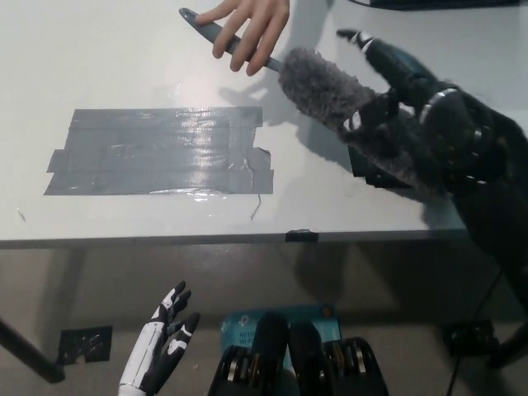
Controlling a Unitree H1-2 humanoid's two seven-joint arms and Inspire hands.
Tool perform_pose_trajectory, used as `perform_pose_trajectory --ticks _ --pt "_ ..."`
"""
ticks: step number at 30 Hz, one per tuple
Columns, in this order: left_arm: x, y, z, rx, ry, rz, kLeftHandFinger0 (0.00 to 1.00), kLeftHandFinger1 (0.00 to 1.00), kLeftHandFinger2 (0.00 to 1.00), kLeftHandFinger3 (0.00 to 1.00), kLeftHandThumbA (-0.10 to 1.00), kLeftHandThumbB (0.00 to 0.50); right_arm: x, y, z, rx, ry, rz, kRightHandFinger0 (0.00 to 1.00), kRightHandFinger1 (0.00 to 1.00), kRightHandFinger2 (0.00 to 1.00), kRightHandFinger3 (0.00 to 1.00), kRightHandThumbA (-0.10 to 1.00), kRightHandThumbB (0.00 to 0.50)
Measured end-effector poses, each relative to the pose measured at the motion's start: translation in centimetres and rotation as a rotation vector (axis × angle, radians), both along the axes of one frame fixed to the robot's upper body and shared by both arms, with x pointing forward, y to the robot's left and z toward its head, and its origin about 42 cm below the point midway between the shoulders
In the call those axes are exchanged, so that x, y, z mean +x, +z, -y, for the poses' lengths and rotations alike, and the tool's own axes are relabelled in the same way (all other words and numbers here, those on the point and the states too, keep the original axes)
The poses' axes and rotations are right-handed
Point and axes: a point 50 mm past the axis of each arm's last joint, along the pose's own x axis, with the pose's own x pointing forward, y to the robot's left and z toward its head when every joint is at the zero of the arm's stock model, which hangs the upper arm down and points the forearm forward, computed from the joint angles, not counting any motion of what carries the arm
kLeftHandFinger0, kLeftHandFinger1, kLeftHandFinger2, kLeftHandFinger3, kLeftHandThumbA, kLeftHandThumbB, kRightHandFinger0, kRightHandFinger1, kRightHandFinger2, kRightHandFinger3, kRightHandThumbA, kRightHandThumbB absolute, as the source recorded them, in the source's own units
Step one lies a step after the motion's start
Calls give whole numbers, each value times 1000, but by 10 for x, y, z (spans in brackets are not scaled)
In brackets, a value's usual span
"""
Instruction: A person hands a grey duster to the robot and the robot grabs it with its right hand and places it on the black marked spot infron tof it on the desk
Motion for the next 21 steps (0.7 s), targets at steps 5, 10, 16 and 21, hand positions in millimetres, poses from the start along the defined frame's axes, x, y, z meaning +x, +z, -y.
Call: perform_pose_trajectory --ticks 5,10,16,21 --pt "1 1 0 1 -2 3 916 1000 1000 1000 849 152 17 -23 -10 -17 -34 -122 1000 1000 1000 1000 1000 496" --pt "2 3 0 2 -4 9 908 1000 1000 1000 834 146 28 -41 -8 -35 -79 -203 1000 1000 1000 1000 1000 479" --pt "3 4 1 3 -6 13 896 1000 1000 1000 812 138 33 -58 -1 -113 -148 -183 743 628 729 932 314 339" --pt "3 3 1 4 -5 7 884 1000 1000 1000 812 133 33 -67 3 -119 -187 -120 0 185 582 593 -100 212"
